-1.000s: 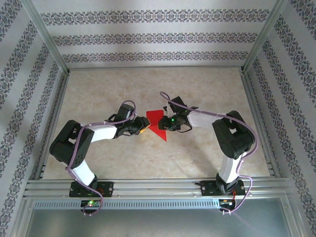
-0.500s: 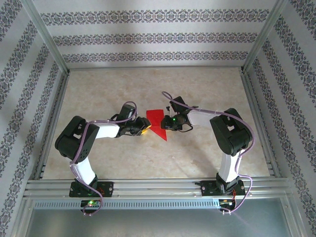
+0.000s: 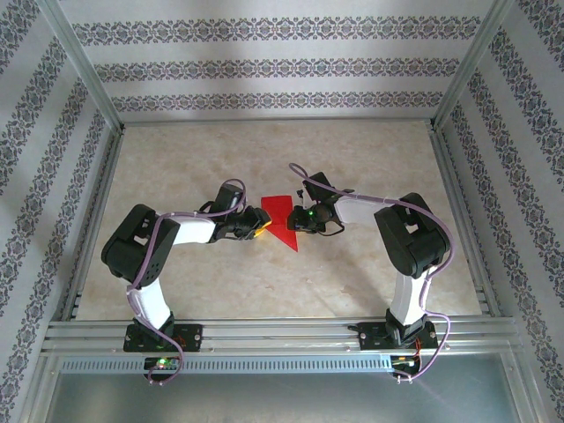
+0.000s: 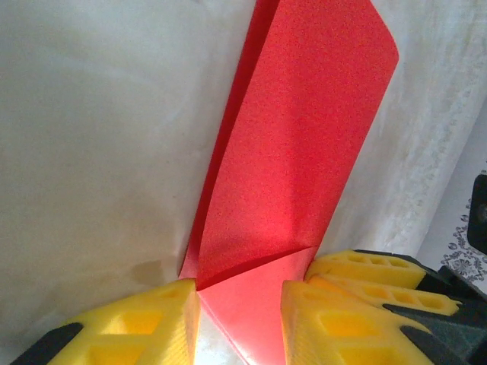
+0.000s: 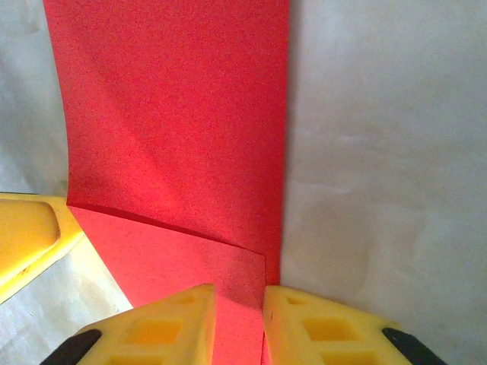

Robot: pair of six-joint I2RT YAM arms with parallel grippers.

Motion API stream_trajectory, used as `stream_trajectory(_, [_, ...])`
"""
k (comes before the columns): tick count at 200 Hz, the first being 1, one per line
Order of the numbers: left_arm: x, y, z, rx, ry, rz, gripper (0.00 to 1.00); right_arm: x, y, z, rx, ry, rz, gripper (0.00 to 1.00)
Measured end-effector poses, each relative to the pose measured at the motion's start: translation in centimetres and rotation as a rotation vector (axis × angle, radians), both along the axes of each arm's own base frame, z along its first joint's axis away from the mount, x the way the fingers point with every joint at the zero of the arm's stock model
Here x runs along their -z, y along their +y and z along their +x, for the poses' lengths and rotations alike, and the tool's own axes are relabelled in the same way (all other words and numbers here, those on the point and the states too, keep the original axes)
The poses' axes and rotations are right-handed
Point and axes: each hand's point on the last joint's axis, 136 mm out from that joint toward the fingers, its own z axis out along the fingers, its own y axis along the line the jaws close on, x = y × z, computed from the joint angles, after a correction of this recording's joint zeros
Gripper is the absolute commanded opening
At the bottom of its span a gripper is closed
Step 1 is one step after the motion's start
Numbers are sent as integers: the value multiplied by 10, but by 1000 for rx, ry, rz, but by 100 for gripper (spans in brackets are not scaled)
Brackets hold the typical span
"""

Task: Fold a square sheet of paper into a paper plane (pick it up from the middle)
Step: Fourth fold the wing at the center of the table.

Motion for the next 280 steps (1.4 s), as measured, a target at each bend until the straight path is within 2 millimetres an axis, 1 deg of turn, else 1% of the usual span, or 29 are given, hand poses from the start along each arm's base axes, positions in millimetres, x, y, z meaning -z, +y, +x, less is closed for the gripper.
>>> stream_trajectory(20, [1, -1, 1, 0, 3, 1, 33, 0, -1, 0, 2, 2, 2, 27])
stream_trajectory(50, [-1, -3, 2, 5, 3, -12, 26, 0, -1, 0, 1, 6, 5, 27])
stream_trajectory(68, [-2, -4, 3, 9, 0, -19, 26, 0, -1, 0, 1, 5, 5, 26])
stream_trajectory(103, [-6, -8, 3, 36, -18, -25, 20, 0, 0, 0, -6, 3, 10, 27])
stream_trajectory(124, [-7, -12, 5, 60, -25, -30, 19, -1, 0, 1, -14, 2, 20, 28])
stream_trajectory(136, [-5, -14, 7, 73, -25, -32, 17, -2, 1, 1, -26, -6, 24, 29])
stream_trajectory(149, [-3, -15, 8, 84, -28, -30, 14, -3, 2, 1, -34, -12, 30, 31])
stream_trajectory(173, [-4, -17, 10, 94, -35, -27, 8, -7, 1, 5, -50, -38, 39, 39])
stream_trajectory(185, [-6, -17, 11, 97, -41, -26, 7, -13, -1, 7, -60, -68, 40, 42])
stream_trajectory(196, [-7, -17, 12, 97, -45, -25, 6, -21, -6, 9, -61, -107, 29, 45])
stream_trajectory(217, [-8, -14, 11, 85, -39, -9, 5, -46, -17, 11, -75, -225, 10, 49])
stream_trajectory(228, [-12, -13, 10, 75, -42, 4, 5, -58, -23, 10, -82, -300, 0, 50])
stream_trajectory(236, [-15, -12, 10, 66, -44, 12, 5, -64, -26, 7, -92, -349, -12, 51])
stream_trajectory(254, [-22, -10, 7, 47, -41, 32, 5, -67, -30, -2, -119, -432, -50, 51])
stream_trajectory(266, [-23, -9, 5, 35, -28, 52, 5, -62, -28, -10, -152, -473, -86, 51])
stream_trajectory(280, [-24, -10, 5, 21, -12, 71, 5, -54, -22, -19, -202, -508, -125, 51])
